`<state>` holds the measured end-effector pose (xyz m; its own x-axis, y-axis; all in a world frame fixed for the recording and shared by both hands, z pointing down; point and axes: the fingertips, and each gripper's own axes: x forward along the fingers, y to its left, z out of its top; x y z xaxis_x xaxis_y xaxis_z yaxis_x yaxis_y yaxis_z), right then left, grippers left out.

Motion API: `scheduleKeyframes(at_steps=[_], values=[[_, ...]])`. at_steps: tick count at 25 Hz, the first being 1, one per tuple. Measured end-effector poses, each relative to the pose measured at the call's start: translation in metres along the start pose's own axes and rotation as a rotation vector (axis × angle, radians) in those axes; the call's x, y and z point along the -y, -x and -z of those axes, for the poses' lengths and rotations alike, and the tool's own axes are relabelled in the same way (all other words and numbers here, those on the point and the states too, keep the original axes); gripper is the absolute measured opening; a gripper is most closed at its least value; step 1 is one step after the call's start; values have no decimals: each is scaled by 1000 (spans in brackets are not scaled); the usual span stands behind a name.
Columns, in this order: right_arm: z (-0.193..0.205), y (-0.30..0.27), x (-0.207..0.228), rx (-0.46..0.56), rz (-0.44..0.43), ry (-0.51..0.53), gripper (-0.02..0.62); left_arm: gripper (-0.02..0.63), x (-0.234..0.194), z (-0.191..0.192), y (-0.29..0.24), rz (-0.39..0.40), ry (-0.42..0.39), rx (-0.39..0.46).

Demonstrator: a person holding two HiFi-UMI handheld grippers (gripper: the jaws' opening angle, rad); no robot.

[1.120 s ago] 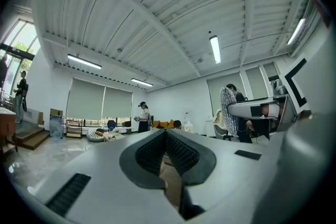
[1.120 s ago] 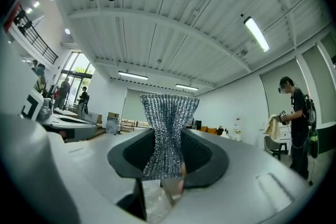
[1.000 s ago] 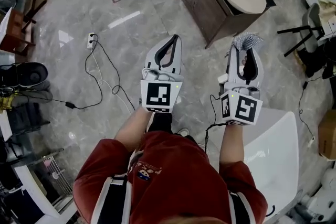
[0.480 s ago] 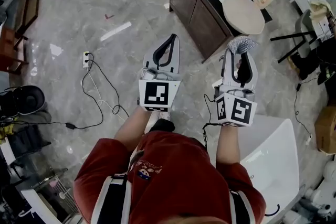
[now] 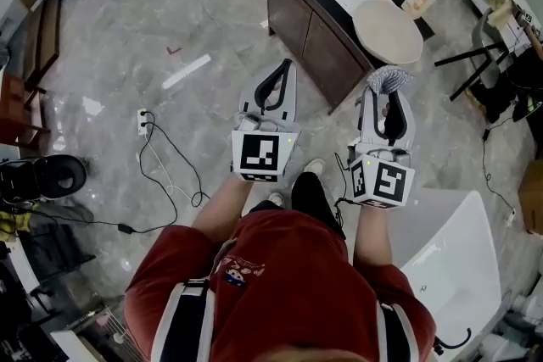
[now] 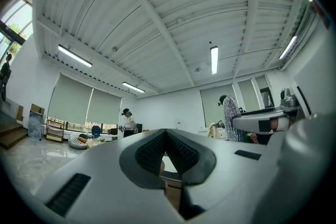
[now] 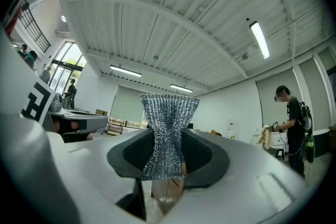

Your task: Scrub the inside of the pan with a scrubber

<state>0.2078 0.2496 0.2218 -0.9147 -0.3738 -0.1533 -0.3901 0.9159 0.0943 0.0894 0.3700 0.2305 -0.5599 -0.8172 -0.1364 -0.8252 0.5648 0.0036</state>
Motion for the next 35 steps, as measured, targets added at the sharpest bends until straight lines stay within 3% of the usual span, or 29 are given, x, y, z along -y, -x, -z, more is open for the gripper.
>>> scheduleKeyframes(at_steps=[11,24,35], values=[[36,-79,57,0,31,-76,169,6,4,18,-94,16,-45,-19],[80,-153,197,-68,170,-130,169,5,67,47,-254,131,-47,-84],[97,-183,277,-69,264,-128,169,5,107,57,-339,211,-56,-87]])
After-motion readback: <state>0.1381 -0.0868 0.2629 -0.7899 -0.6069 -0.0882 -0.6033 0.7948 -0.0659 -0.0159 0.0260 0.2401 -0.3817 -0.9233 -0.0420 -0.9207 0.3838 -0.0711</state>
